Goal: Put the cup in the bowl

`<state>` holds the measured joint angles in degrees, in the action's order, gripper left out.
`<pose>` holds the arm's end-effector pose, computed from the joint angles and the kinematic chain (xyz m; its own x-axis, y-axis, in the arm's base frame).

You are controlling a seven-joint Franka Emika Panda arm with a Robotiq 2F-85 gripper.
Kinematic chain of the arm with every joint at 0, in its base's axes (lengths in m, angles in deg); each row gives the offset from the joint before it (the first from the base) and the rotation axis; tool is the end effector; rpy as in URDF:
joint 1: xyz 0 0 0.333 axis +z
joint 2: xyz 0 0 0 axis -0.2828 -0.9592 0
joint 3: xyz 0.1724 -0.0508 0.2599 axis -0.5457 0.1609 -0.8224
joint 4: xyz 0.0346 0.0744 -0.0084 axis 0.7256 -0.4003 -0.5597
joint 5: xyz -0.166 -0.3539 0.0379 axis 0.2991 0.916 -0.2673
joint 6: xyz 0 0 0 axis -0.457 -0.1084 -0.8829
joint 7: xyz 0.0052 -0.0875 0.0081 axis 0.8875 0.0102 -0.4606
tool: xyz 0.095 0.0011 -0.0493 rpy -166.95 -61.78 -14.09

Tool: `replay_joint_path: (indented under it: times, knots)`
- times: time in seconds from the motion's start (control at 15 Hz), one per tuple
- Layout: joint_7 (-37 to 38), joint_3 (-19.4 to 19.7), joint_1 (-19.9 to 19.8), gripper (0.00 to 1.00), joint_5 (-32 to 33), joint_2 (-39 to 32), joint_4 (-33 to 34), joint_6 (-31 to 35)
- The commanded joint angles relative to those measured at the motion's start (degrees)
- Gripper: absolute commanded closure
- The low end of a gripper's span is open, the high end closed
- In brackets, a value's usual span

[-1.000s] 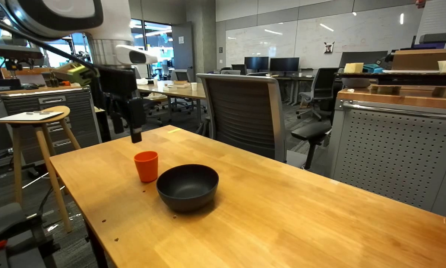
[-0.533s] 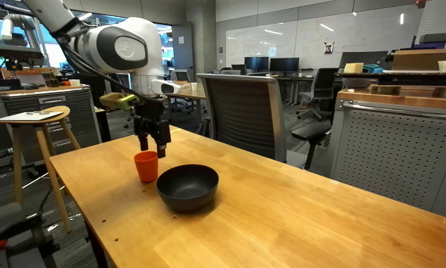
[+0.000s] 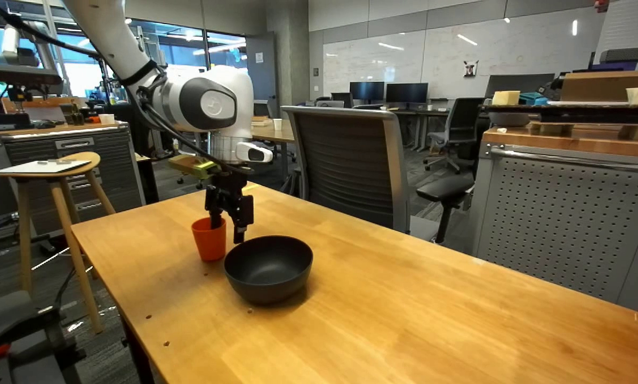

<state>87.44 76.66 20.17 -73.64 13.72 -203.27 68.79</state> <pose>0.5362 0.0634 0.2053 0.9842 -0.0071 -0.1772 0.0032 -0.9983 0.0575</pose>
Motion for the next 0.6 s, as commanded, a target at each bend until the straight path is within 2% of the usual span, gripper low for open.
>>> replay_joint_path:
  times: [0.0, 0.07, 0.13, 0.4, 0.47, 0.53]
  knots:
    - [0.1, 0.4, 0.6, 0.25, -2.6, -2.2, 2.6, -4.1]
    - [-0.2, 0.2, 0.4, 0.27, -3.4, -2.4, 2.5, -4.5]
    - [-0.2, 0.1, 0.3, 0.34, -4.1, -2.7, 2.4, -4.4]
    - [-0.3, -0.1, 0.2, 0.67, -6.5, -2.7, 2.2, -4.6]
    - [0.0, 0.1, 0.3, 0.65, -6.7, -2.5, 2.3, -4.8]
    - [0.2, 0.2, 0.5, 0.32, -6.7, -2.2, 2.2, -5.0]
